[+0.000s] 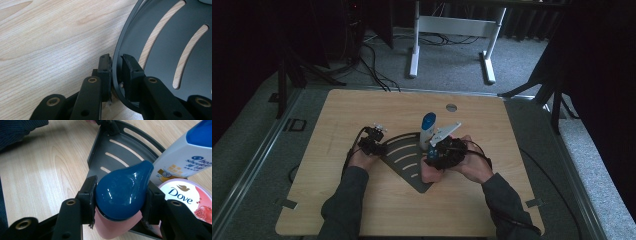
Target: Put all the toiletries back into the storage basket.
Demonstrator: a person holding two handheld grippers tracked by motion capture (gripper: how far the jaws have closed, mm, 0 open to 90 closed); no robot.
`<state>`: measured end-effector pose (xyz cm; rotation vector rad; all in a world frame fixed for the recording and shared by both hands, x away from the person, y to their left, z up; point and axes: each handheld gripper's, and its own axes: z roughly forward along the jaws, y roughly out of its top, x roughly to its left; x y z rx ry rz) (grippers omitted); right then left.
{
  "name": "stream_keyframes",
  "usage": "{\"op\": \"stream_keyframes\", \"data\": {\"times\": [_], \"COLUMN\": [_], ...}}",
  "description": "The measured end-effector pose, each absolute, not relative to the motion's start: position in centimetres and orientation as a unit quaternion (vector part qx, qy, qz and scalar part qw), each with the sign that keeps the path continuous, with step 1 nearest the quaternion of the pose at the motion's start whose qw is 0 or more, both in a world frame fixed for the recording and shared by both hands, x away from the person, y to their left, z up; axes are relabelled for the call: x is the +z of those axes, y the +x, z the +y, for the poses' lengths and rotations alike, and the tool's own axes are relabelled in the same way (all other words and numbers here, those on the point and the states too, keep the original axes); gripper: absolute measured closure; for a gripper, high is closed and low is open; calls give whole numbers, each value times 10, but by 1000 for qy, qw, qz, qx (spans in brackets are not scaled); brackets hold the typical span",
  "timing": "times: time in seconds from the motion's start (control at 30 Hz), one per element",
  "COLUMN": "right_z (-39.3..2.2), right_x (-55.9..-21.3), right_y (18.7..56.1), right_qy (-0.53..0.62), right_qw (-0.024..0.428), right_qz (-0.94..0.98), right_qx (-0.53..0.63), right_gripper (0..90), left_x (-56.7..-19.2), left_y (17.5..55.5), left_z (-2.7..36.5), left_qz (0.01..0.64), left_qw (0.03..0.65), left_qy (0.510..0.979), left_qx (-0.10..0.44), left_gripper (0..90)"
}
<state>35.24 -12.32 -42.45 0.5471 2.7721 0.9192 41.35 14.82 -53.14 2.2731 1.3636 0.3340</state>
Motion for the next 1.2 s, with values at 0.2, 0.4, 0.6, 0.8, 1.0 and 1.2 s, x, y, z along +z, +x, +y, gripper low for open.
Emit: {"op": "stream_keyframes", "data": {"times": [0.2,0.4,0.6,0.8,1.0,1.2], "right_z": [-124,-128,-128,-127,-130,-131], "right_x": [-427,-429,-430,-431,-432,-432], "right_y": [357,363,364,364,366,366], "right_qy": [191,200,202,206,212,208], "right_qw": [90,89,88,87,79,81], "right_qz": [928,925,926,926,924,924], "right_qx": [307,310,308,304,309,309], "right_gripper": [533,533,532,531,529,526], "left_x": [-532,-532,-532,-532,-532,-532], "left_y": [413,413,413,413,414,414], "left_z": [148,149,149,149,149,149], "left_qz": [497,497,497,498,497,498], "left_qw": [233,236,236,237,237,237], "left_qy": [827,826,826,826,826,826], "left_qx": [121,120,120,120,120,119], "left_gripper": [774,774,775,775,775,773]}}
